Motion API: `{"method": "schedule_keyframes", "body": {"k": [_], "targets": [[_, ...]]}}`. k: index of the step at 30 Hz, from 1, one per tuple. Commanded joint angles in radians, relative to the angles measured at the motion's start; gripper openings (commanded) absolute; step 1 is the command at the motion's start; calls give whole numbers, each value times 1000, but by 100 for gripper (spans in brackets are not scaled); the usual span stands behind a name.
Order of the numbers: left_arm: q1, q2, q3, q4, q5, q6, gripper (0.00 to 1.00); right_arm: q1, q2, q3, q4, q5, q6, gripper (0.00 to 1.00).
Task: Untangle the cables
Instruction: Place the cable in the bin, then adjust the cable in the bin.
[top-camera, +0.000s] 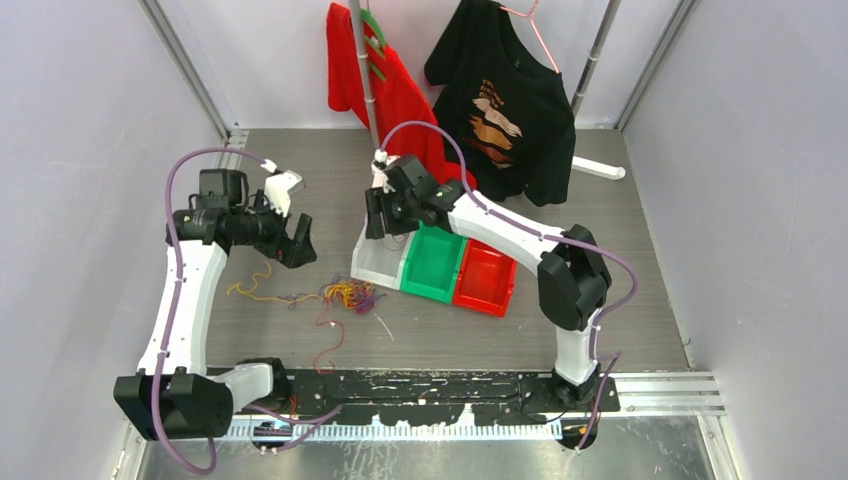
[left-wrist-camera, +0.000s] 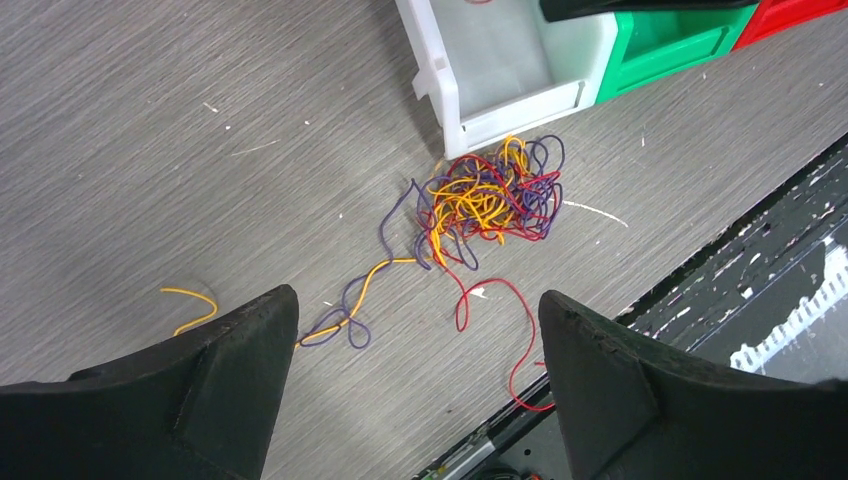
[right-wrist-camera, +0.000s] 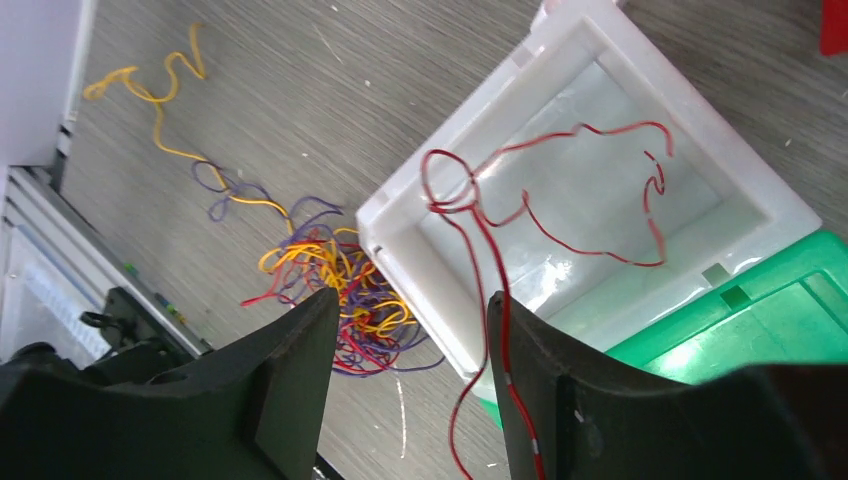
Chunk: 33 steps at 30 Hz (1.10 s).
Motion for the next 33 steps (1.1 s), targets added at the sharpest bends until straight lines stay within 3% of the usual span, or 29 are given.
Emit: {"method": "schedule_keyframes", "body": {"k": [1, 8, 18, 22, 25, 30, 33], "targets": [[6, 2, 11, -7, 24, 40, 89, -6, -70, 85, -52, -38, -9, 61], [6, 0, 11, -7, 46, 42, 89, -6, -16, 135, -118, 19, -36, 65], [6, -18, -15, -3, 56, 36, 88, -18, 13, 23, 195, -36, -101, 59], [7, -25, -16, -15, 49, 50, 88, -19, -21, 5, 231, -8, -131, 57], [9, -20, -12, -32, 54, 58, 88, -14, -53, -20, 180, -28, -146, 57], [10, -8, -14, -57, 71, 90, 88, 41, -81, -67, -8, 18, -272, 69], [9, -9, -41, -58, 74, 114, 88, 60, -76, -92, -76, 52, -312, 70]]}}
